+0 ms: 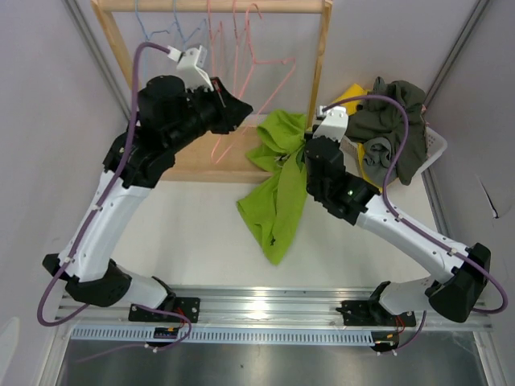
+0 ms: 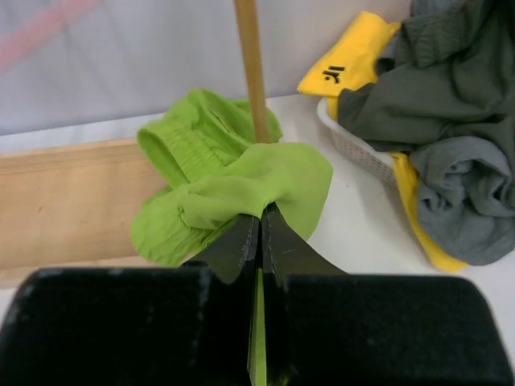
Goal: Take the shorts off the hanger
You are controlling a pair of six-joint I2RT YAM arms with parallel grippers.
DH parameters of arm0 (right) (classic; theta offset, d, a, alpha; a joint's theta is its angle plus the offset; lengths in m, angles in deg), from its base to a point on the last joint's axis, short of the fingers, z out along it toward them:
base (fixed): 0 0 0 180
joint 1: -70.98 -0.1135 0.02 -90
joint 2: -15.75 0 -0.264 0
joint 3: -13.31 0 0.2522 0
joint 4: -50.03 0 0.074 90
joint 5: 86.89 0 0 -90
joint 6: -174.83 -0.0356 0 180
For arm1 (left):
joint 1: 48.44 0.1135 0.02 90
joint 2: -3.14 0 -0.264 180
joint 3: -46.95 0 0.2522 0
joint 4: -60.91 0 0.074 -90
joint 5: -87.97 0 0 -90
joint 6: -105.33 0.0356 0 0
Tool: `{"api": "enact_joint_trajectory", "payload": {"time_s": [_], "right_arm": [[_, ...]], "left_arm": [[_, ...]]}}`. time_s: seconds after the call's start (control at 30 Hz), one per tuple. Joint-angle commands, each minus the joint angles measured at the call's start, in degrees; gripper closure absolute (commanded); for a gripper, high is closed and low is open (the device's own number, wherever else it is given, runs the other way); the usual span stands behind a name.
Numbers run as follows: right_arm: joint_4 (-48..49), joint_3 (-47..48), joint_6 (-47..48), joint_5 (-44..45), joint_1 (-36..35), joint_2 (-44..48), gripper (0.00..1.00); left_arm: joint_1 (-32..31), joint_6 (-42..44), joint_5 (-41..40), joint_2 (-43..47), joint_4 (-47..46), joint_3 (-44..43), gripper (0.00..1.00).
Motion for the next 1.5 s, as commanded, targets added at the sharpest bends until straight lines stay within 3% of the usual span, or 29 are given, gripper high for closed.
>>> {"api": "enact_joint_trajectory", "payload": {"time_s": [0.0, 0.1, 0.13, 0.27, 0.43, 0.67, 0.77, 0.87, 0.93, 0.97, 1.0, 1.07, 1.17, 1.27, 1.3, 1.33, 1.4, 1.47], "right_arm": [[-0.5, -5.6, -5.2, -2.0, -2.0, 4.7, 1.00], [-4.8, -11.7, -11.3, 1.9, -5.1, 8.9, 1.00], [-5.4, -12.8, -11.7, 2.9, -7.5, 12.5, 1.00], [-9.2, -14.0, -11.0, 10.0, -13.1, 20.7, 1.00], [-19.5, -9.9, -11.4, 14.4, -18.0, 28.3, 1.00], [-30.5, -7.0, -16.9, 28.3, -30.6, 36.1, 1.00], [-28.6, -7.0, -14.3, 31.5, -33.1, 35.5, 1.00], [-13.8, -6.4, -3.5, 33.0, -33.4, 33.6, 1.00], [-0.4, -7.1, 14.2, 26.5, -29.6, 32.8, 1.00], [6.4, -6.9, 18.5, 22.9, -26.9, 32.5, 1.00], [6.4, -5.5, 19.7, 19.4, -23.8, 31.9, 1.00], [2.3, 1.5, 19.1, 9.4, -11.8, 27.5, 1.00], [-6.9, 14.8, 13.5, -5.5, 6.0, 19.3, 1.00], [-10.5, 23.6, 9.5, -14.5, 19.0, 12.1, 1.00], [-10.4, 28.4, 9.3, -16.2, 21.5, 10.7, 1.00], [-10.4, 31.3, 9.4, -17.9, 23.6, 7.0, 1.00], [-11.6, 41.9, 9.5, -19.1, 29.1, 2.3, 1.00], [-12.6, 50.3, 9.8, -21.3, 34.0, -5.9, 1.00]], "left_arm": [[-0.2, 1.5, -2.0, -0.9, -1.9, -6.0, 1.00], [-0.2, 2.5, -2.3, -6.6, 0.6, -14.7, 1.00], [-0.2, 3.1, -2.7, -8.4, 1.5, -21.2, 1.00], [0.1, 3.9, -2.8, -17.1, 2.3, -31.0, 1.00], [2.4, 3.9, -3.1, -23.3, -2.2, -32.0, 1.00], [6.5, 4.0, -3.8, -29.0, -7.8, -32.3, 1.00], [7.8, 3.2, -3.5, -30.6, -7.9, -32.8, 1.00], [8.1, 3.1, -3.3, -30.4, -7.0, -31.1, 1.00], [8.1, 3.2, -2.6, -29.2, -7.1, -26.4, 0.99], [8.1, 3.2, -2.3, -27.3, -7.7, -25.0, 0.91], [8.1, 3.1, -2.0, -26.3, -8.4, -21.3, 0.82], [8.1, 3.0, -0.5, -23.0, -10.5, -14.4, 0.61], [8.1, 3.1, 1.3, -20.6, -12.1, -9.1, 0.44], [8.2, 3.6, 2.0, -18.5, -11.4, -6.9, 0.36], [8.2, 3.9, 2.3, -17.9, -10.8, -6.6, 0.32], [8.2, 4.2, 2.7, -17.5, -10.6, -6.5, 0.17], [8.2, 4.3, 4.3, -16.1, -9.9, -4.4, 0.04], [8.2, 3.6, 6.3, -14.3, -10.2, -2.4, 0.00]]}}
